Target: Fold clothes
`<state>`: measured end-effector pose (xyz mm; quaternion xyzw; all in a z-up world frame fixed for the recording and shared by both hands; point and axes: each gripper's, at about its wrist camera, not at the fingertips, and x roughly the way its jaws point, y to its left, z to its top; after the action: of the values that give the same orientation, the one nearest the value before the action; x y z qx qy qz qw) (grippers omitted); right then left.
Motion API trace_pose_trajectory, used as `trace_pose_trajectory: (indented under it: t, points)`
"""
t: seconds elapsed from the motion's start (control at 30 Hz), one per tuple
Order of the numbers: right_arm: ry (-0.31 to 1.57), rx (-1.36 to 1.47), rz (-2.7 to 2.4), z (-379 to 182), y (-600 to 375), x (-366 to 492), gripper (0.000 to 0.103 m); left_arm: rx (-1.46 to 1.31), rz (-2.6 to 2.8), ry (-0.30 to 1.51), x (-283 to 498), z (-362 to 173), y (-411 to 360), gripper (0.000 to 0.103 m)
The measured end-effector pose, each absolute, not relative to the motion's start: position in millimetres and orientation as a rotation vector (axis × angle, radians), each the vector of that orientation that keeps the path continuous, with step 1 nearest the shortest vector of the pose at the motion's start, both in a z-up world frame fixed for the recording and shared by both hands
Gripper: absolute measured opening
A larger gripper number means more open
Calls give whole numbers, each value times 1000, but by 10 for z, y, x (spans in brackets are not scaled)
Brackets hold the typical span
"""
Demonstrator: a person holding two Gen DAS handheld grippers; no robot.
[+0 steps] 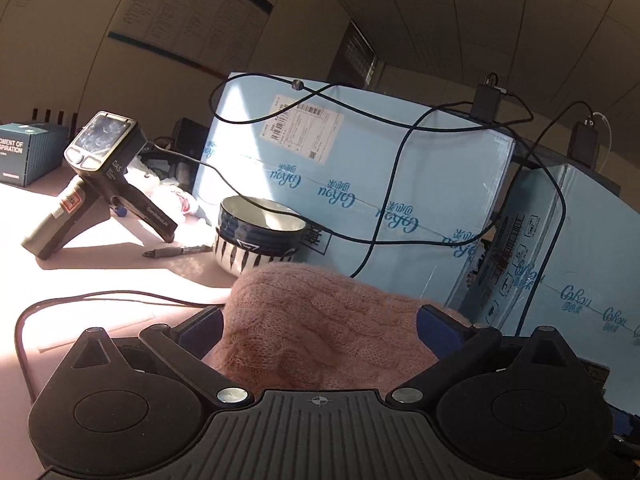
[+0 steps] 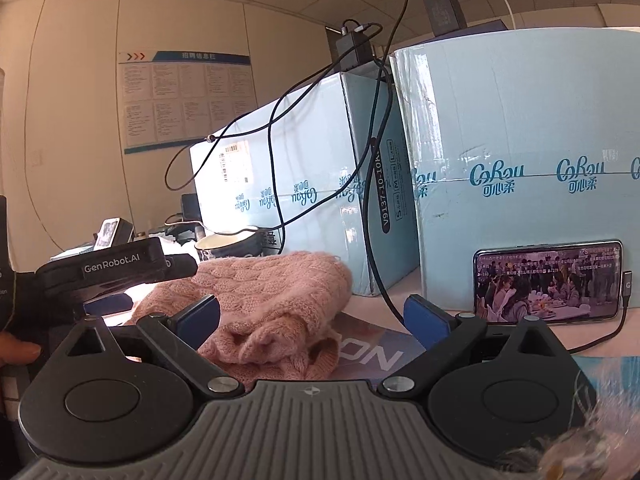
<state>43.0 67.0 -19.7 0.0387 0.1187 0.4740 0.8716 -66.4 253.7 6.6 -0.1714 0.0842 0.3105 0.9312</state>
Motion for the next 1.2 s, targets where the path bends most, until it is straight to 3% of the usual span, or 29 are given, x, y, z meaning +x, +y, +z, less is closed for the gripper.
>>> trace_pose_trajectory:
  t: [0.27, 0.53, 1.2]
  points:
    - [135, 84, 934, -192, 596, 397, 100, -22, 960, 144, -800, 13, 1738, 103]
    - [14, 61, 873, -190, 573, 350, 103, -41, 919, 185, -811, -3, 1751, 103]
    - [107, 66, 897, -214, 644, 470, 103, -55, 996, 160, -822, -13, 1826, 103]
